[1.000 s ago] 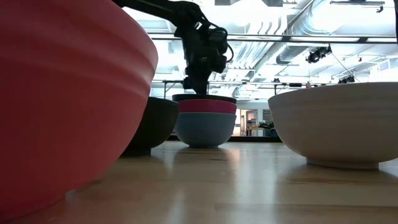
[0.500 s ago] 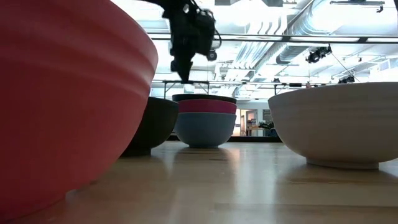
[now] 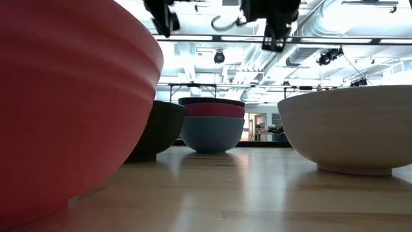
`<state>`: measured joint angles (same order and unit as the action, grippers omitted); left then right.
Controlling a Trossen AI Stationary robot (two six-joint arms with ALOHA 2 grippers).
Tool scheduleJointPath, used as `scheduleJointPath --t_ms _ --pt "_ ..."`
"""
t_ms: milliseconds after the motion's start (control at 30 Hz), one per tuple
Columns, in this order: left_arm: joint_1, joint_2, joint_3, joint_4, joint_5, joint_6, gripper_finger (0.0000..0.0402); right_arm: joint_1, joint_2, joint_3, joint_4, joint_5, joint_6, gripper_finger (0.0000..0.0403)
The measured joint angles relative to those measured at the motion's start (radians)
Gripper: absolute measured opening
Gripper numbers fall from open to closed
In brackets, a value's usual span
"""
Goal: Nest bowls inside each other
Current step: Stack the right white bowl on top of the black bowl
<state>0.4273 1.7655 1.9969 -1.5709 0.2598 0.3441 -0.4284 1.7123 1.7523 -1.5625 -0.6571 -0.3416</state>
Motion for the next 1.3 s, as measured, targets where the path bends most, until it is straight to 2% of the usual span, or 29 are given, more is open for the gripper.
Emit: scheduleJointPath --t_ms 200,333,400,567,700,833,1067,1167,1300 --pt "-0.025 -0.225 -0.187 0.056 0.000 -0.020 0.0141 0.060 0.000 -0.144 0.047 0.000 0.076 0.0092" --pt "-0.022 -0.408 -0.332 0.173 -0.001 -0.034 0.0141 0.119 -0.021 -0.213 0.140 0.023 0.151 0.0092" --pt "-0.022 -0.505 -0.402 0.249 -0.001 -0.046 0.0141 0.156 -0.045 -0.251 0.224 0.097 0.213 0.0092" --pt "-0.022 -0.715 -0.552 0.418 -0.010 -0.065 0.0141 0.258 -0.136 -0.326 0.330 0.368 0.376 0.0092" --pt "-0.022 -0.840 -0.645 0.484 -0.046 -0.089 0.0141 0.340 -0.226 -0.426 0.394 0.462 0.543 0.0092" --pt "-0.022 -0.926 -0.721 0.528 -0.065 -0.103 0.0141 0.415 -0.279 -0.538 0.459 0.483 0.719 0.0092" --pt "-0.022 -0.995 -0.798 0.564 -0.063 -0.109 0.0141 0.525 -0.278 -0.645 0.505 0.472 0.902 0.0092" --pt "-0.022 -1.001 -0.812 0.584 -0.063 -0.117 0.0141 0.552 -0.278 -0.664 0.542 0.469 0.930 0.0092" --pt "-0.022 -1.001 -0.823 0.614 -0.062 -0.117 0.0141 0.558 -0.278 -0.676 0.575 0.429 0.870 0.0092"
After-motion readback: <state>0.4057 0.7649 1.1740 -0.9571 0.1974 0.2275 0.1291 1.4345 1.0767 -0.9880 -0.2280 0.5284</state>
